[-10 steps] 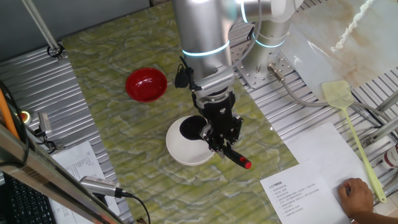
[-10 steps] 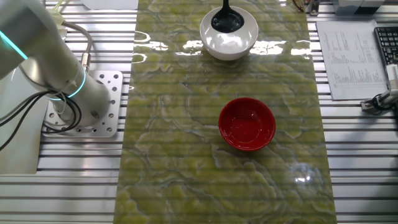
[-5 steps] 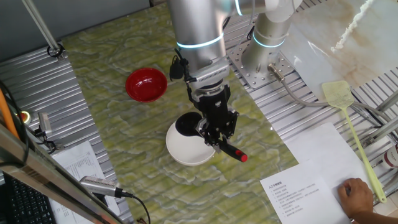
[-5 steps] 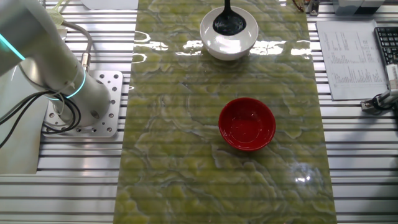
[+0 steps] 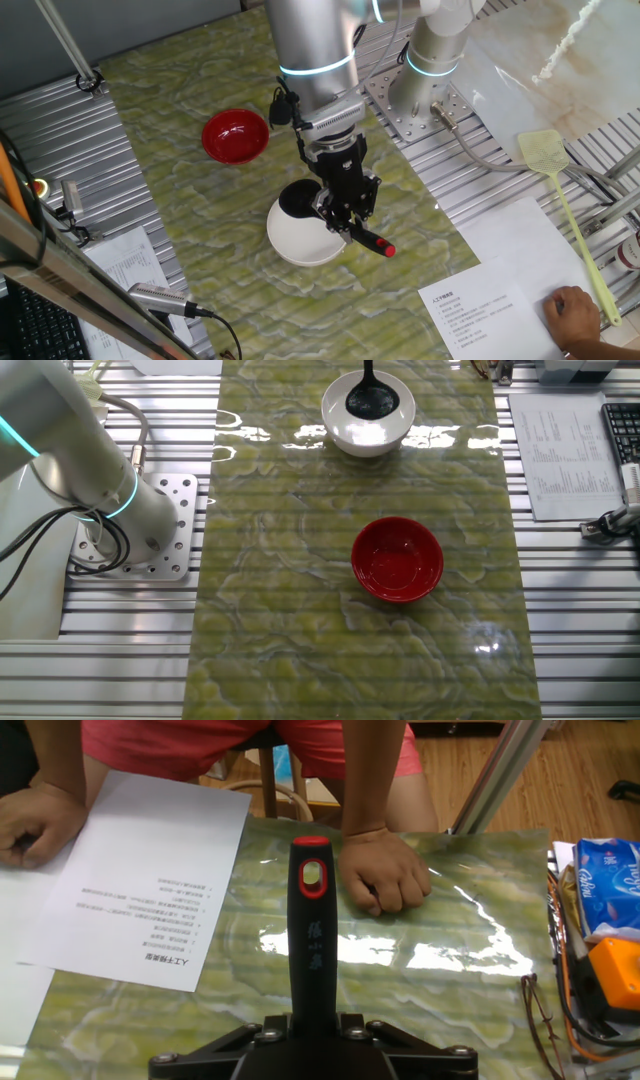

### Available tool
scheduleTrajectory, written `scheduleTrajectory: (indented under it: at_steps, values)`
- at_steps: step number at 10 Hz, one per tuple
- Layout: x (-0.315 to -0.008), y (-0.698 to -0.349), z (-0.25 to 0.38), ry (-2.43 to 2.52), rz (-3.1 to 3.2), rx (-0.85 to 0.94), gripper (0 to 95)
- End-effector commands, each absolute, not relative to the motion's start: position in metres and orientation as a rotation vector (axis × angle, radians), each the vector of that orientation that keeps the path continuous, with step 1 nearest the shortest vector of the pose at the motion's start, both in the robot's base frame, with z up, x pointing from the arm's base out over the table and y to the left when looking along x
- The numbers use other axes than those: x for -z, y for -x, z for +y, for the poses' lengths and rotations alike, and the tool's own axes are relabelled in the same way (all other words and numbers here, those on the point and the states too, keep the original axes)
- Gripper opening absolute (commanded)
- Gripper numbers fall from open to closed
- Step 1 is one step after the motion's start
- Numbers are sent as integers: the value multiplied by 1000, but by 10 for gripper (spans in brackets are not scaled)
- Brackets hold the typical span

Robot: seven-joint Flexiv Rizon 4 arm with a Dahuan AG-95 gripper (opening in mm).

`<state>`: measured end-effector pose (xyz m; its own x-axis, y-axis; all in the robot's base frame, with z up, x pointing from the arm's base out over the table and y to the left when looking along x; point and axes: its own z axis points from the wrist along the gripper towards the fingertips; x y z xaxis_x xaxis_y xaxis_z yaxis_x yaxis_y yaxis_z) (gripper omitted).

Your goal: Scoop water with a large spoon from one bowl to another

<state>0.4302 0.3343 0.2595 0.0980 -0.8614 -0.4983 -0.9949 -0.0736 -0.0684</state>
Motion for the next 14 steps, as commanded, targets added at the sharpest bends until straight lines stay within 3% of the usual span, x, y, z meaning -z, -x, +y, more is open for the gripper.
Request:
scheduleTrajectory:
  at_steps: [1,14]
  values:
    - [-259,-430,334,1992,1824,-465,0]
    - [-259,-430,334,1928,1856,-472,0]
